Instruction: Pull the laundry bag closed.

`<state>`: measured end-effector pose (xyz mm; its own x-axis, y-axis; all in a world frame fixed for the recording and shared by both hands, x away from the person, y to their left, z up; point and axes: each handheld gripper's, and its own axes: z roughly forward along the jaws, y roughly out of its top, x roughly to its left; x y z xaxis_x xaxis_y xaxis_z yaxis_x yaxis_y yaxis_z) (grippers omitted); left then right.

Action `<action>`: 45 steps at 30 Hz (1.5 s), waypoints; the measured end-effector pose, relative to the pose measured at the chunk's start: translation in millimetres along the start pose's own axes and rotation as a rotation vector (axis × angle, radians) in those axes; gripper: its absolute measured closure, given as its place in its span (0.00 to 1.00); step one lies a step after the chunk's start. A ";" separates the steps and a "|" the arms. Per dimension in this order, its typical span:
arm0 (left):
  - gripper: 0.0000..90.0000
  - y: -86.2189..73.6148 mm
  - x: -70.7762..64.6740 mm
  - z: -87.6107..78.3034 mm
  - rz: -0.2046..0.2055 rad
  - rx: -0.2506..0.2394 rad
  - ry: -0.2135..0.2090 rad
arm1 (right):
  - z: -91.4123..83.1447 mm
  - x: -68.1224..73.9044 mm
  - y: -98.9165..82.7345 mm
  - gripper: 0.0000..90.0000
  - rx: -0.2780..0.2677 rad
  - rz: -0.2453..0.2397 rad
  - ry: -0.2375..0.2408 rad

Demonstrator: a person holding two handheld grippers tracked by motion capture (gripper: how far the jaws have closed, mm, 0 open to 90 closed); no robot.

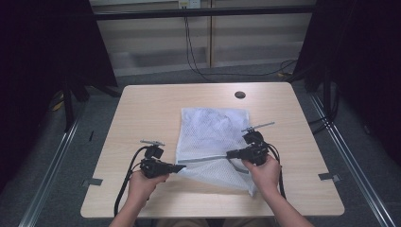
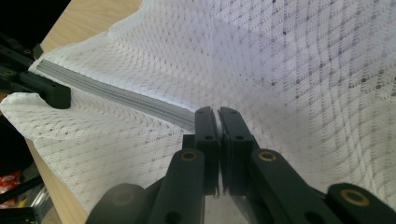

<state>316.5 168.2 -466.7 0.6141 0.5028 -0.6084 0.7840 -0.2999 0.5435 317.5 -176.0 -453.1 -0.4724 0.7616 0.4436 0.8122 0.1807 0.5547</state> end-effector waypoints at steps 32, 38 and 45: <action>0.98 -0.3 2.9 -4.6 -0.016 -0.019 -0.023 | -11.7 -14.5 -6.5 0.97 -0.014 0.024 -0.018; 0.98 -0.7 3.4 -6.5 -0.028 -0.027 -0.021 | -15.7 -18.2 -7.7 0.96 -0.022 0.029 -0.033; 0.98 -0.2 3.7 -5.0 -0.019 -0.024 -0.018 | -17.2 -19.7 -7.9 0.96 -0.021 0.030 -0.029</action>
<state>318.2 174.2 -466.1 0.6010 0.4934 -0.6288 0.7931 -0.2708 0.5455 314.6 -203.2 -454.1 -0.4377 0.7840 0.4402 0.8184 0.1445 0.5562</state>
